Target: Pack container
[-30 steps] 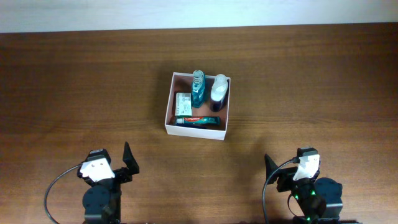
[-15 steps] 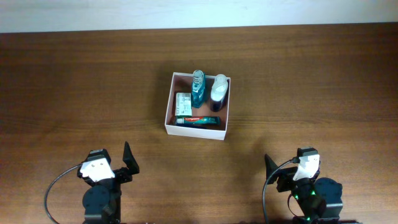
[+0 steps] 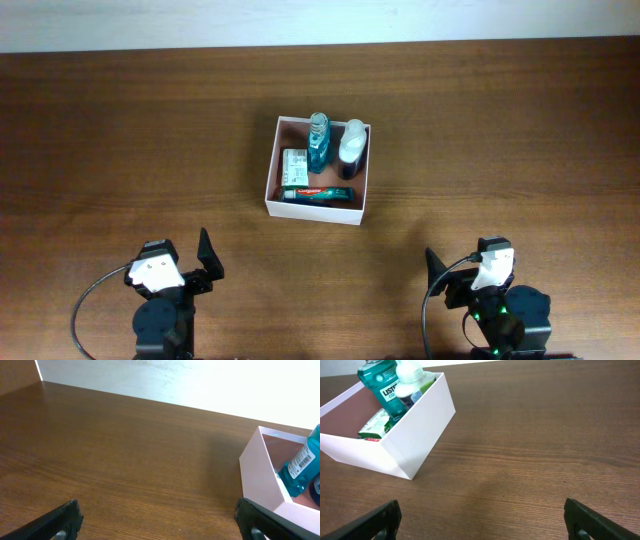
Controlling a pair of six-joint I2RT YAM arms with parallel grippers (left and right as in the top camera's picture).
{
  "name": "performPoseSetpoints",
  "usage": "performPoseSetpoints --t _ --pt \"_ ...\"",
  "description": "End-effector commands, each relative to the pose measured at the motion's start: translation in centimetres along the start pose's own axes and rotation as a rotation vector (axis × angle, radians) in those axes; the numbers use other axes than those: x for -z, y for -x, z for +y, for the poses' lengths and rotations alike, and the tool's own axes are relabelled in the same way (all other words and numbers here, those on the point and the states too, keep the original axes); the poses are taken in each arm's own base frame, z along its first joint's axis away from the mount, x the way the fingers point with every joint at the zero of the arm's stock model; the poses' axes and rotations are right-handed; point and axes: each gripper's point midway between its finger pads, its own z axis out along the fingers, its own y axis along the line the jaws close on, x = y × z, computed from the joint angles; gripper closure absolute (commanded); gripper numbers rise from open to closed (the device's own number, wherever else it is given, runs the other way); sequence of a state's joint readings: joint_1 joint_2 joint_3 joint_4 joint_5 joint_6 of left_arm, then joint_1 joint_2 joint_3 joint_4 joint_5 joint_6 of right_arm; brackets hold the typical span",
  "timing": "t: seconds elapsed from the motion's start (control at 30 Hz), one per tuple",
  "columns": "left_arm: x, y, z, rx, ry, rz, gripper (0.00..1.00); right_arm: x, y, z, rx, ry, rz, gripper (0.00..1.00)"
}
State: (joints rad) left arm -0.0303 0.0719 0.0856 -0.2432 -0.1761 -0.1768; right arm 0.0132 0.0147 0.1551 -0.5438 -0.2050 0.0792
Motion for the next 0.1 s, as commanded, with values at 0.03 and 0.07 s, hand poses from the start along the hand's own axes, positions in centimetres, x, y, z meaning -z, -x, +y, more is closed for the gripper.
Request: performPoseSetpoints --t 0.03,0.07 --pt "-0.04 -0.11 0.15 -0.007 0.004 -0.005 0.01 -0.03 -0.03 -0.03 -0.009 0.002 -0.007 0.01" --pt "-0.04 -0.11 0.15 -0.007 0.004 -0.005 0.01 -0.03 -0.03 -0.03 -0.009 0.002 -0.007 0.01"
